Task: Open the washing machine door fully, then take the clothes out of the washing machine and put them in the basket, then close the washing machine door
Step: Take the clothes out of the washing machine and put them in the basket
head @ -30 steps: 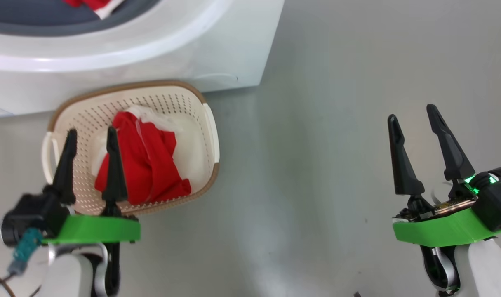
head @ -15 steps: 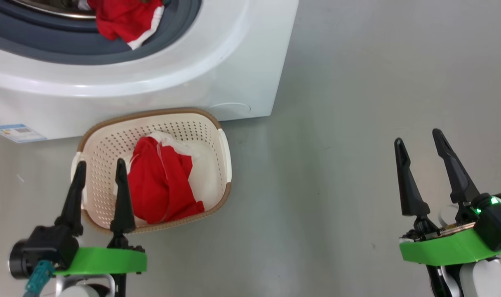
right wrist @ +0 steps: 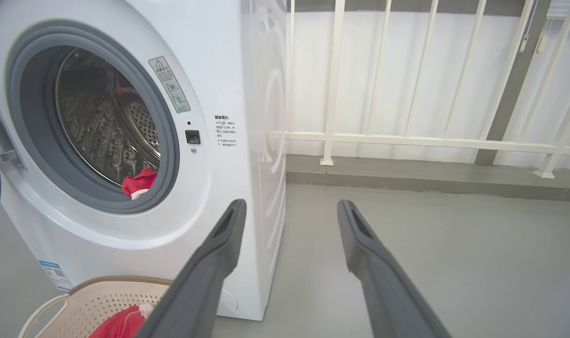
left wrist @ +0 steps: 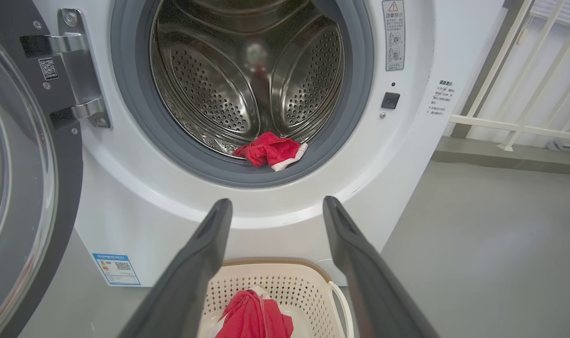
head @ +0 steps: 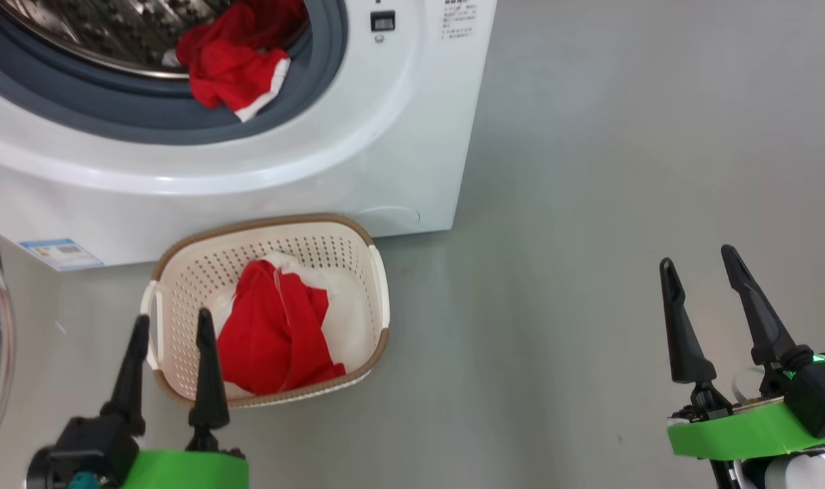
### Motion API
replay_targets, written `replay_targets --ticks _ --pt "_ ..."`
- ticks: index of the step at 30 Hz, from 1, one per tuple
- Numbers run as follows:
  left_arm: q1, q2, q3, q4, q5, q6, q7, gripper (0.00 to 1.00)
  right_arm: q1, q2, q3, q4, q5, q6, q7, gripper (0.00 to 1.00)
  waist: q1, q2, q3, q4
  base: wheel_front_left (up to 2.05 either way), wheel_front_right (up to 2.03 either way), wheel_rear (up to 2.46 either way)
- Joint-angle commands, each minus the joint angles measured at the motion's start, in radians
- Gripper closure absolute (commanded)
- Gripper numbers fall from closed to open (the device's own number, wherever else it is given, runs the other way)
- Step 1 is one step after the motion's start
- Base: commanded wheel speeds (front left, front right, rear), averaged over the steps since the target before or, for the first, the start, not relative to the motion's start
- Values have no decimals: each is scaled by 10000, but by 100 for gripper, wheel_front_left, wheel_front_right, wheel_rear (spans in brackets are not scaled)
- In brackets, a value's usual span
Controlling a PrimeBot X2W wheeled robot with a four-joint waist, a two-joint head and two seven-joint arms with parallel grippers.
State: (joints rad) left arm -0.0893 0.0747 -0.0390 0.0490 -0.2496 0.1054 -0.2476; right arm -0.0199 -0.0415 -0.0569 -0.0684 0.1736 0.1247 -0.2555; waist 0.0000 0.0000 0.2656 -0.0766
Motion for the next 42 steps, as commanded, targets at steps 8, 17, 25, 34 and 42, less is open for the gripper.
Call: replay_targets --ticks 8,17,25,34,42 --pt "627 65 284 -56 -177 85 32 0 462 -87 138 -175 -72 60 -63 0 0 0 -947 9 0 0 0" --pt "1414 46 305 143 -346 200 45 0 1091 -87 28 -149 -264 60 -63 0 0 0 -1956 -27 0 0 0" --pt "2085 72 238 149 -377 212 24 0 1579 -87 -1 -121 -310 60 -63 0 0 0 -2677 -65 0 0 0" --pt "2253 198 109 -196 -389 -1 -33 0 1743 -87 -12 -215 -264 60 -63 0 0 0 -2737 -24 0 0 0" --pt "2295 217 70 -182 -403 -37 -71 0 1786 -87 10 -240 -240 60 -63 0 0 0 -2694 12 0 0 0"
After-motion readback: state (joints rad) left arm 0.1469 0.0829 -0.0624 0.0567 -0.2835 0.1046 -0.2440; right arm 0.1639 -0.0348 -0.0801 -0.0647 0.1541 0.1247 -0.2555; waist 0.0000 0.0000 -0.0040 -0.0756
